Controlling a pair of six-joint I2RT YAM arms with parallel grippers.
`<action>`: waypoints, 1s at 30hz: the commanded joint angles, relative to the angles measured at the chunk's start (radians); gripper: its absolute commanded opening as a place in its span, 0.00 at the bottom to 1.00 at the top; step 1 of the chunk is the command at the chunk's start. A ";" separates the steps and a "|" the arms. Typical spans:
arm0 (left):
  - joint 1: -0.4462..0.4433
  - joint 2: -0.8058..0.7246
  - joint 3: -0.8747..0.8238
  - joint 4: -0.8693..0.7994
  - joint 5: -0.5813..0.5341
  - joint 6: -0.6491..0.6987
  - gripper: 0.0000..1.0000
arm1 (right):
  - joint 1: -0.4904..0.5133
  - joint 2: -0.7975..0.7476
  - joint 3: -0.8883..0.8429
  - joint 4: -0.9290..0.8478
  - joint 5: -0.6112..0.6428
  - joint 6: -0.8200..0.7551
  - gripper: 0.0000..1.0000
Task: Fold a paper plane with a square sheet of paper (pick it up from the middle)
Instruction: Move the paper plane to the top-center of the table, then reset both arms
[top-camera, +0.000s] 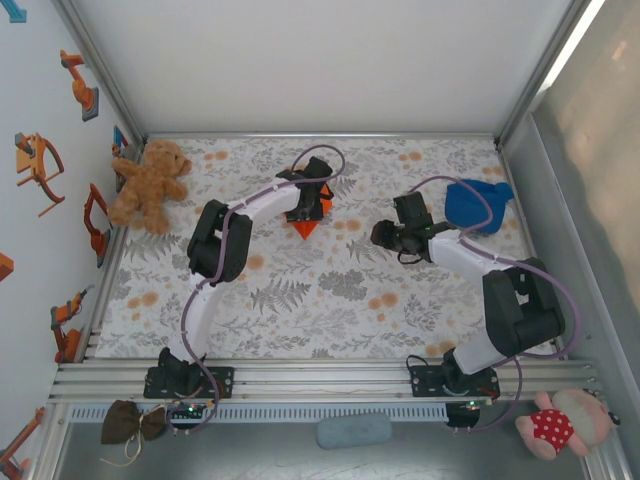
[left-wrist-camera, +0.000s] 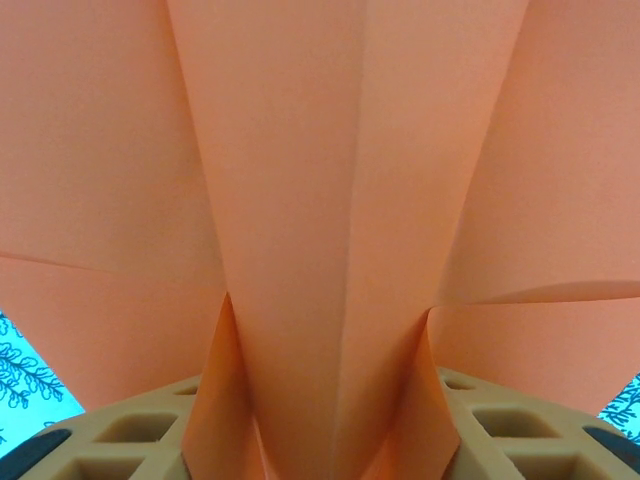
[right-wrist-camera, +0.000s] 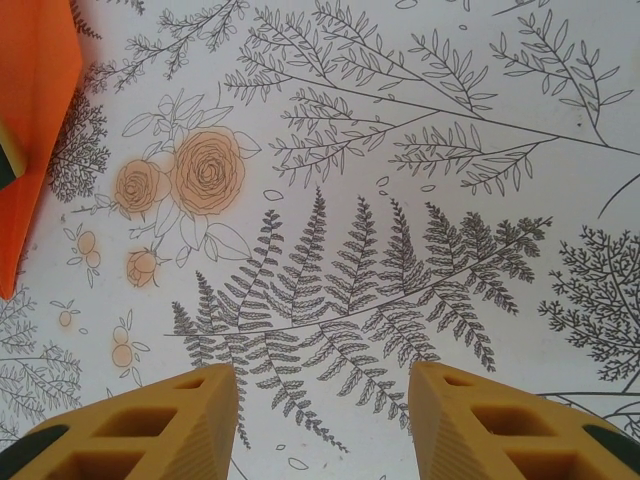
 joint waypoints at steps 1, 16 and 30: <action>0.005 -0.025 0.028 -0.052 0.011 -0.007 0.51 | -0.010 -0.021 0.037 -0.014 0.014 -0.008 0.48; 0.004 -0.424 -0.174 0.000 -0.024 -0.016 0.62 | -0.047 -0.257 0.118 -0.205 0.237 -0.103 0.49; 0.080 -1.085 -0.872 0.237 -0.331 0.072 0.96 | -0.071 -0.532 0.062 -0.297 0.684 -0.197 1.00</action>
